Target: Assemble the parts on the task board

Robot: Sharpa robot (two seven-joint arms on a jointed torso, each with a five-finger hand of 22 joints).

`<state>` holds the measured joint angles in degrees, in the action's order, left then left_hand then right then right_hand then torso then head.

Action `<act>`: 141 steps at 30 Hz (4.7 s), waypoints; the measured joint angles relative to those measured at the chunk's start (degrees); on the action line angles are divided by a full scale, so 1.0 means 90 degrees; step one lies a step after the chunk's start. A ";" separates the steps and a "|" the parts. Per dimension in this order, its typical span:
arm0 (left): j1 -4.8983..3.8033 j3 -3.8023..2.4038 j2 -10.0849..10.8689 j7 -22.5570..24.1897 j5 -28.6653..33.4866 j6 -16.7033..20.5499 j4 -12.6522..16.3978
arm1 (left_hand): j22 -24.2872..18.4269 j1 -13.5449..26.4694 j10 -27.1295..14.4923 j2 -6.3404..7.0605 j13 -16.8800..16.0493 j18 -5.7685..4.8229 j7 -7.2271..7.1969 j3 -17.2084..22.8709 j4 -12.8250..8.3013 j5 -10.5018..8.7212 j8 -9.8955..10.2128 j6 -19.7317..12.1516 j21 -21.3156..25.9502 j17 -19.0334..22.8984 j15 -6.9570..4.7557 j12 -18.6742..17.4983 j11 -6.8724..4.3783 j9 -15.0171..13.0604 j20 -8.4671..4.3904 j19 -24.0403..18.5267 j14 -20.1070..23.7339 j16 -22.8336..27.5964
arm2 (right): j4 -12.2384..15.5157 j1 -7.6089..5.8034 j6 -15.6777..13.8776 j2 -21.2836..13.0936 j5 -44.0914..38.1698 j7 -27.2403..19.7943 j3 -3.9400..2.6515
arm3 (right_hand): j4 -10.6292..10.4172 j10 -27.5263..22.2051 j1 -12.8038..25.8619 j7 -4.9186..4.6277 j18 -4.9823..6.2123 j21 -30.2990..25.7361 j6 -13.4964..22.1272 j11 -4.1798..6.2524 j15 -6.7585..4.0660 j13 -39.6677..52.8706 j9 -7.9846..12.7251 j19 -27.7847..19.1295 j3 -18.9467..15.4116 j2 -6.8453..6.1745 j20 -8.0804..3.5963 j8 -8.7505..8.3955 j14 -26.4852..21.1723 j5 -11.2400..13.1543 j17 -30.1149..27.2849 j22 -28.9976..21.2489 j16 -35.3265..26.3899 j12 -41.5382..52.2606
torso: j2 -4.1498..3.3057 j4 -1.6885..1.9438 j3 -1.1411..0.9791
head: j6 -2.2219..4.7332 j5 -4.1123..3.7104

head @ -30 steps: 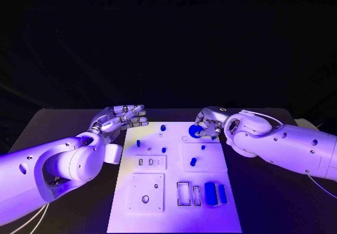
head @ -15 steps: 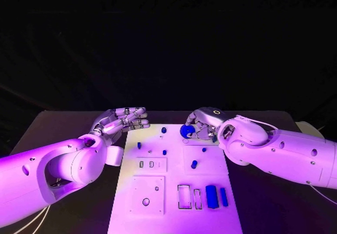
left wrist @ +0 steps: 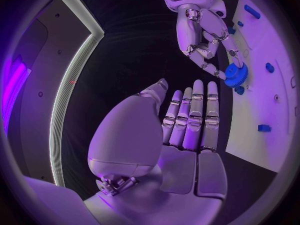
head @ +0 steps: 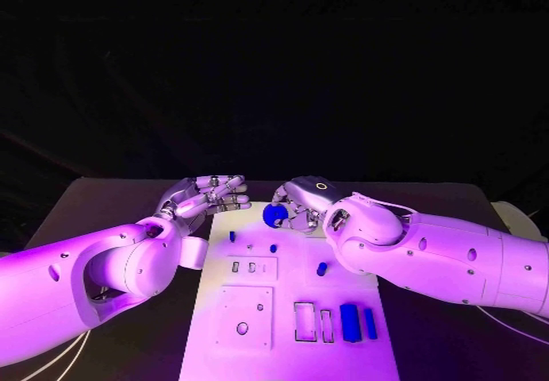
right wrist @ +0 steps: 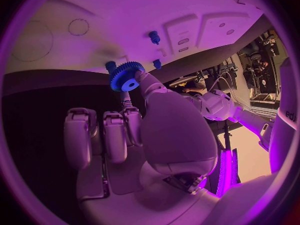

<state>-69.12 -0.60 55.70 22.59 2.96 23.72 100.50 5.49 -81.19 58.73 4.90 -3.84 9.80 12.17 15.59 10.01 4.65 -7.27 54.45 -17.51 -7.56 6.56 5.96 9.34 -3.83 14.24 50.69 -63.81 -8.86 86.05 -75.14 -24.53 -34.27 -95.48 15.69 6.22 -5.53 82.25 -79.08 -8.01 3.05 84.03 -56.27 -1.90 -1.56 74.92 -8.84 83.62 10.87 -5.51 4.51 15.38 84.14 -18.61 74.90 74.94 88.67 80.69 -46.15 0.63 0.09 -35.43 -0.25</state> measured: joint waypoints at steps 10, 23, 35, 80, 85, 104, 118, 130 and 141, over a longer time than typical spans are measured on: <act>0.0000 0.0000 -0.0011 -0.0001 0.0000 -0.0002 0.0005 | 0.0000 0.0000 0.0000 0.0000 0.0000 0.0000 0.0000 0.0000 0.0000 0.0000 0.0000 0.0000 0.0000 -0.0007 0.0000 0.0000 0.0000 0.0000 0.0000 0.0000 0.0000 0.0028 | -0.0364 0.0118 0.0011 0.0384 0.0012 0.0002 0.0029 | -0.0019 0.0000 0.0044 0.0001 0.0001 -0.0003 0.0001 0.0000 0.0000 -0.0001 0.0000 0.0000 0.0019 -0.0012 0.0000 -0.0044 0.0000 0.0010 0.0000 -0.0001 0.0000 0.0000 | -0.0003 -0.0015 -0.0007 | -0.0029 0.0042; 0.0000 -0.0001 -0.0012 -0.0001 0.0000 -0.0003 0.0009 | 0.0001 0.0000 0.0000 0.0000 0.0000 0.0000 0.0000 0.0000 0.0000 0.0000 0.0000 0.0000 0.0000 -0.0006 0.0000 0.0000 0.0000 0.0000 0.0000 0.0000 0.0000 0.0028 | -0.0671 0.0210 0.0103 0.0620 0.0062 -0.0008 0.0044 | -0.0027 0.0000 0.0085 0.0005 0.0000 -0.0004 -0.0001 0.0000 0.0000 -0.0001 -0.0005 0.0000 0.0060 -0.0053 0.0000 -0.0082 0.0000 -0.0016 0.0005 -0.0002 0.0000 0.0000 | 0.0002 -0.0026 -0.0015 | -0.0060 0.0051; -0.0001 -0.0001 -0.0006 -0.0005 0.0000 -0.0003 0.0015 | -0.0004 0.0000 0.0000 0.0000 0.0000 0.0000 0.0000 0.0000 0.0000 0.0000 0.0026 0.0000 0.0000 -0.0005 0.0000 0.0000 0.0000 0.0000 0.0000 0.0000 0.0000 0.0028 | -0.0917 0.0238 0.0142 0.0726 0.0118 -0.0015 0.0059 | -0.0242 -0.0194 0.0580 -0.0064 0.0001 -0.0131 0.0248 -0.0194 0.0065 -0.0001 0.0007 -0.0072 -0.0013 -0.0214 0.0071 -0.0533 -0.0017 0.0316 0.0004 -0.0003 0.0000 -0.0227 | 0.0001 -0.0025 -0.0013 | -0.0075 0.0052; -0.0001 0.0001 0.0026 -0.0048 0.0000 -0.0003 -0.0052 | -0.0011 0.0000 0.0000 0.0000 0.0000 0.0000 0.0000 0.0017 -0.0017 0.0000 0.0025 0.0000 0.0000 -0.0010 0.0000 -0.0026 0.0000 0.0000 0.0000 0.0000 0.0000 0.0050 | 0.0342 0.0101 0.0117 -0.0921 0.0794 -0.0209 0.0004 | -0.0737 -0.0136 0.0858 -0.0009 0.0001 -0.0144 0.0005 -0.0181 0.0104 -0.0002 -0.0140 -0.0011 -0.0367 -0.0189 0.0147 -0.0807 -0.0013 0.0159 0.0001 -0.0001 0.0025 -0.0092 | 0.0045 -0.0059 -0.0027 | -0.0048 -0.0012; -0.0001 0.0001 0.0005 -0.0049 0.0000 -0.0004 -0.0109 | -0.0017 0.0000 0.0000 0.0000 0.0000 0.0000 0.0000 0.0017 -0.0017 0.0000 0.0025 0.0000 0.0000 -0.0014 0.0000 -0.0026 0.0000 0.0000 0.0000 0.0000 0.0000 0.0050 | 0.0452 -0.0021 0.0128 -0.1693 0.1535 -0.0605 -0.0018 | -0.0322 -0.0136 0.0306 -0.0019 0.0000 -0.0298 -0.0005 -0.0181 0.0104 0.0003 -0.0143 -0.0106 -0.0272 -0.0231 0.0125 -0.0875 -0.0013 0.0379 0.0001 -0.0001 -0.0014 -0.0114 | 0.0097 -0.0103 -0.0032 | -0.0051 -0.0042; -0.0001 0.0003 -0.0099 -0.0053 0.0000 -0.0038 -0.0283 | -0.0016 0.0000 0.0000 0.0000 0.0000 -0.0001 0.0000 0.0017 -0.0016 0.0000 0.0025 0.0000 0.0023 -0.0013 0.0000 -0.0026 0.0000 0.0000 0.0000 0.0000 0.0000 0.0050 | -0.0064 0.0155 0.0553 -0.2248 0.2816 -0.1710 0.0008 | -0.0078 -0.0174 0.0046 -0.0034 0.0001 -0.0313 0.0012 -0.0172 0.0104 0.0002 -0.0116 -0.0106 -0.0257 -0.0253 0.0125 -0.1035 -0.0013 0.0379 0.0000 -0.0002 -0.0020 -0.0167 | 0.0193 -0.0185 -0.0095 | -0.0112 -0.0130; -0.0001 0.0004 -0.0093 -0.0057 0.0000 -0.0051 -0.0291 | -0.0022 0.0000 0.0000 0.0000 0.0000 0.0000 0.0000 0.0033 -0.0033 0.0000 0.0049 0.0000 0.0023 -0.0019 0.0000 -0.0026 0.0000 0.0000 0.0000 0.0000 0.0000 0.0050 | -0.0369 0.0303 0.0615 -0.2046 0.2758 -0.1670 0.0019 | -0.0032 -0.0229 0.0046 -0.0100 0.0001 -0.0353 0.0078 -0.0228 0.0104 0.0001 -0.0093 -0.0128 -0.0303 -0.0253 0.0148 -0.1147 -0.0013 0.0305 0.0000 -0.0003 -0.0020 -0.0223 | 0.0189 -0.0191 -0.0096 | -0.0175 -0.0106; -0.0001 0.0003 -0.0093 -0.0059 0.0000 -0.0059 -0.0289 | -0.0022 0.0000 0.0000 0.0000 0.0000 -0.0001 0.0000 0.0033 -0.0033 0.0000 0.0049 0.0000 0.0023 -0.0019 0.0000 -0.0026 0.0000 0.0000 0.0000 0.0000 0.0000 0.0050 | -0.0499 0.0388 0.0613 -0.1947 0.2647 -0.1571 0.0019 | -0.0033 -0.0229 0.0046 -0.0121 0.0000 -0.0353 0.0099 -0.0228 0.0104 0.0000 -0.0096 -0.0128 -0.0304 -0.0254 0.0148 -0.1146 -0.0013 0.0254 0.0000 -0.0004 -0.0020 -0.0223 | 0.0189 -0.0191 -0.0103 | -0.0214 -0.0099; -0.0001 0.0003 -0.0089 -0.0063 0.0000 -0.0062 -0.0289 | -0.0021 0.0000 0.0000 0.0000 0.0000 0.0000 0.0000 0.0033 -0.0033 0.0000 0.0049 0.0000 0.0023 -0.0018 0.0000 -0.0025 0.0000 0.0000 0.0000 0.0000 0.0000 0.0050 | -0.0540 0.0432 0.0607 -0.1886 0.2598 -0.1536 0.0018 | -0.0033 -0.0170 0.0075 -0.0053 0.0001 -0.0352 -0.0085 -0.0216 0.0104 -0.0001 -0.0143 -0.0128 -0.0303 -0.0225 0.0148 -0.1107 -0.0013 0.0254 0.0005 0.0001 -0.0020 -0.0148 | 0.0187 -0.0197 -0.0107 | -0.0245 -0.0086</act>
<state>-69.13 -0.57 54.89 22.02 2.96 23.17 97.90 5.30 -81.19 58.73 4.90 -3.84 9.79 12.16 15.89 9.71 4.65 -6.82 54.45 -17.30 -7.72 6.56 5.73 9.34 -3.83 14.24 50.70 -63.81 -8.41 81.19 -71.25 -19.07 -51.25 -72.10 1.87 6.38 -5.83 80.72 -78.41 -8.48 3.05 80.85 -57.03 -3.84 -0.62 74.92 -10.13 82.47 8.14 -7.53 5.84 5.41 84.02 -16.32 74.95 74.95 88.49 79.36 -44.47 -1.14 -0.87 -37.63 -1.03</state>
